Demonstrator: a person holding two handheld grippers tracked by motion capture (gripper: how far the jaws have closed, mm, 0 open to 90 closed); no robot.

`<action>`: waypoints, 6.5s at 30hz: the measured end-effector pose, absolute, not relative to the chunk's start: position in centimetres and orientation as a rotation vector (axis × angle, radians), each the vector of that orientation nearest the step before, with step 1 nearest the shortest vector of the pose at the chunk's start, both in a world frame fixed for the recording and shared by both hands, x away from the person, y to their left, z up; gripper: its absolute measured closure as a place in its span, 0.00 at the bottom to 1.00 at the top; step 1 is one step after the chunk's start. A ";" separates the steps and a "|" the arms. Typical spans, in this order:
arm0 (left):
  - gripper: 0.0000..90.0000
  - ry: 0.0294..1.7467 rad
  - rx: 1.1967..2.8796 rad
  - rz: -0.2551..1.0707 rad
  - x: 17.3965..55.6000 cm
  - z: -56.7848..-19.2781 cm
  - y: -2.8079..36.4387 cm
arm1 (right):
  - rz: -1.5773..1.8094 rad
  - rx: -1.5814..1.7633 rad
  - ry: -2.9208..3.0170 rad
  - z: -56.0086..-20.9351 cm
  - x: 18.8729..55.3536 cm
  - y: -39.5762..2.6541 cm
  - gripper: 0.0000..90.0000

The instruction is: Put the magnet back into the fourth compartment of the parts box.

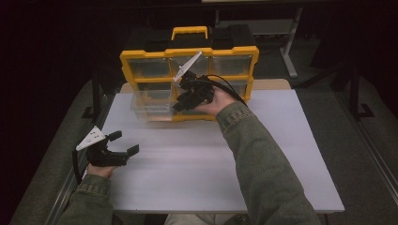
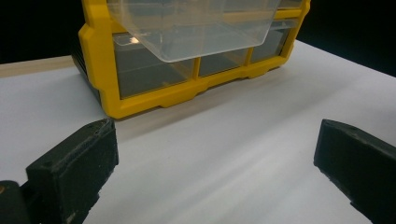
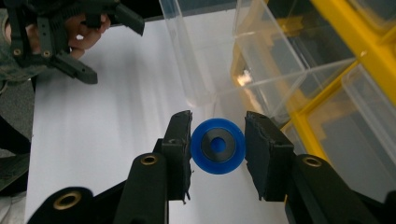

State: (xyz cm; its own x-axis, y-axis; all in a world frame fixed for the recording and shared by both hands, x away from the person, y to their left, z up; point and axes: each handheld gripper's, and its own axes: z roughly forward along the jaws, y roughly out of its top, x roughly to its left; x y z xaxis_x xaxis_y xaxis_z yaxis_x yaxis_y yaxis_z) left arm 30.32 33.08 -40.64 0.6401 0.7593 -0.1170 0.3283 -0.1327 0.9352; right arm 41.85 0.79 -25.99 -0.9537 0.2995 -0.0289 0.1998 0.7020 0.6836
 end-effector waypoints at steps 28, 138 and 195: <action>0.00 0.894 1.711 0.470 30.4 -40.6 33.2 | 1.085 0.364 2.750 -23.6 43.5 4.6 0.68; 0.00 0.884 1.743 0.461 30.6 -40.9 32.6 | 1.259 0.708 2.570 -27.9 41.1 -8.1 0.00; 0.00 0.883 1.756 0.464 30.7 -40.9 32.5 | 1.352 0.954 2.403 -34.8 36.8 -17.3 0.00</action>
